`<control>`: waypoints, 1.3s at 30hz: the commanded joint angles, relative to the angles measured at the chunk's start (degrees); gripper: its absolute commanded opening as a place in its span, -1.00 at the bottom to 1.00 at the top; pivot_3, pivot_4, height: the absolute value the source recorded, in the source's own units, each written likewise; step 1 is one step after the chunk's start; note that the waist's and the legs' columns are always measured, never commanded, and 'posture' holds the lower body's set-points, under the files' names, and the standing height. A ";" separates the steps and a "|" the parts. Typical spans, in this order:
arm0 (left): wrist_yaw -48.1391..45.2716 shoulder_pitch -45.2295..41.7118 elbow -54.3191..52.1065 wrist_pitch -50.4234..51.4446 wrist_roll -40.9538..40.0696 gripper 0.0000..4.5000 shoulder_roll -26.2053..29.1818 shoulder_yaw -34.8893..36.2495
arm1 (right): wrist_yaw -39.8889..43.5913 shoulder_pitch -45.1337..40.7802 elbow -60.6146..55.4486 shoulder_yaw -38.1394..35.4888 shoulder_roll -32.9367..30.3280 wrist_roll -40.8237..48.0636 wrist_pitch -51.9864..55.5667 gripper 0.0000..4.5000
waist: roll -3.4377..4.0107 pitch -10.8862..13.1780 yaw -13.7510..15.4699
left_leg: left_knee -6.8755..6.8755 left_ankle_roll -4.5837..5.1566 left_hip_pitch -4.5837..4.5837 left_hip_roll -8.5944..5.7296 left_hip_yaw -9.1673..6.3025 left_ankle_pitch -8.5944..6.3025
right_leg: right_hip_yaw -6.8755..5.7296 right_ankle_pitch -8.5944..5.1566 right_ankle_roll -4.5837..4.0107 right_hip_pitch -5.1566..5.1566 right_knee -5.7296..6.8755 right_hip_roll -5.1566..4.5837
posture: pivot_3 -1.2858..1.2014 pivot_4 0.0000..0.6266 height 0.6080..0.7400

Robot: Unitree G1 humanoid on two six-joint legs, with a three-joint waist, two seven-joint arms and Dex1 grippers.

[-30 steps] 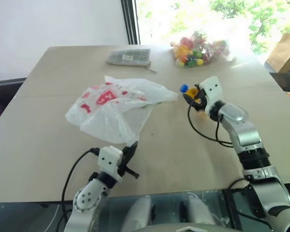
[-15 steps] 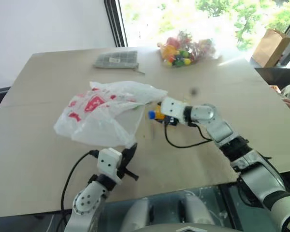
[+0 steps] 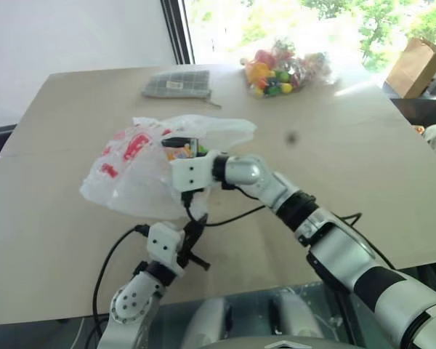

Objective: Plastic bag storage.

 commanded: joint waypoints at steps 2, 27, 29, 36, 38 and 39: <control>-0.02 0.26 -2.31 0.01 -0.55 -1.00 0.33 0.26 | 2.41 1.50 -2.69 -5.06 -4.26 3.79 1.41 0.99 | 0.03 0.02 -0.22 | 0.00 0.00 0.00 0.00 0.02 0.00 | 0.02 0.00 0.00 0.00 0.02 0.00 | 0.03 -0.52 1.00; 0.37 0.50 -3.09 1.02 -0.13 -1.00 0.96 0.56 | -9.72 -12.42 23.97 -25.04 -2.30 12.71 15.37 0.99 | 0.27 0.16 -0.46 | -0.05 0.00 -0.01 0.04 0.17 0.00 | 0.18 0.00 -0.01 -0.03 0.03 0.04 | 0.03 -0.52 1.00; 0.63 0.25 -3.17 1.17 -0.02 -1.00 0.94 0.63 | -8.03 -12.28 25.55 -24.19 -2.03 11.79 17.64 0.99 | 0.28 0.17 -0.62 | -0.05 0.00 -0.01 0.05 0.17 0.00 | 0.19 0.00 -0.01 -0.04 0.05 0.05 | 0.03 -0.52 1.00; 0.88 0.28 -3.36 1.04 0.33 -1.00 1.06 0.78 | -8.93 -13.08 28.24 -25.24 -1.28 11.42 18.61 0.99 | 0.29 0.17 -0.61 | -0.05 0.00 -0.02 0.10 0.22 0.00 | 0.23 0.00 -0.01 -0.07 0.08 0.09 | 0.03 -0.52 1.00; 0.99 0.33 -3.38 1.09 0.19 -1.00 1.04 0.83 | -9.58 -13.69 28.63 -25.87 -1.34 11.65 18.35 0.99 | 0.29 0.17 -0.55 | -0.05 0.00 -0.01 0.09 0.21 0.00 | 0.23 0.00 -0.01 -0.07 0.08 0.08 | 0.03 -0.52 1.00; 1.04 0.35 -3.37 1.10 0.11 -1.00 1.04 0.87 | -9.74 -13.93 28.87 -26.04 -1.36 11.59 18.29 0.99 | 0.29 0.18 -0.54 | -0.04 0.01 -0.02 0.09 0.21 0.00 | 0.22 0.00 -0.01 -0.07 0.08 0.08 | 0.03 -0.52 1.00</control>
